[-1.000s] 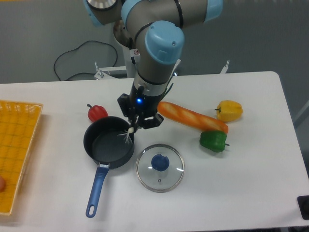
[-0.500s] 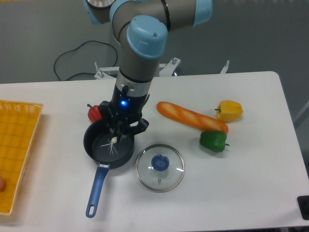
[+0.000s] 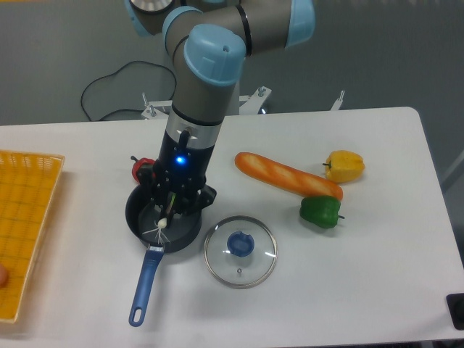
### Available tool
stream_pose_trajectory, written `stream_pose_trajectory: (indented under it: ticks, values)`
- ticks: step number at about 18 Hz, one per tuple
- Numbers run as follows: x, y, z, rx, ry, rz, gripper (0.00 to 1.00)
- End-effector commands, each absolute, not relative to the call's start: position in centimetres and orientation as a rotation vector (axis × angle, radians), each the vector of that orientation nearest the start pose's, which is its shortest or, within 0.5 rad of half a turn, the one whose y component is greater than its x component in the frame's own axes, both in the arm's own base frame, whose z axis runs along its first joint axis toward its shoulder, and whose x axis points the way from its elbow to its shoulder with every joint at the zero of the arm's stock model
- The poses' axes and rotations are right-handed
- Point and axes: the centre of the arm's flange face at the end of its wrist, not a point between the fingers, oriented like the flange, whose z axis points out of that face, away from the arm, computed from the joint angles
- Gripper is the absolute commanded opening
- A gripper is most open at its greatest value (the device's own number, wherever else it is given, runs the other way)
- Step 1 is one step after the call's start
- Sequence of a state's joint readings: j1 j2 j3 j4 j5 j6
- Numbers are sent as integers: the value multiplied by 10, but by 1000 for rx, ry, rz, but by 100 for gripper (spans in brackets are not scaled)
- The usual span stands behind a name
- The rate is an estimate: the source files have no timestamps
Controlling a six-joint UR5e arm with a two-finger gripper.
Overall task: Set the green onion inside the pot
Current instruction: 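Lower the green onion into the saucepan, moving toward the handle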
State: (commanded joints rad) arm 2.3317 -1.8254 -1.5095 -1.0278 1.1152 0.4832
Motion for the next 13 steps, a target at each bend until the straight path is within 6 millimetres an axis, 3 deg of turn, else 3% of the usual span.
stream_pose_trajectory:
  ticks: [5, 13]
  values:
    - [-303, 584, 455, -2565, -247, -211, 3]
    - [-300, 605, 442, -2568, -211, -219, 3]
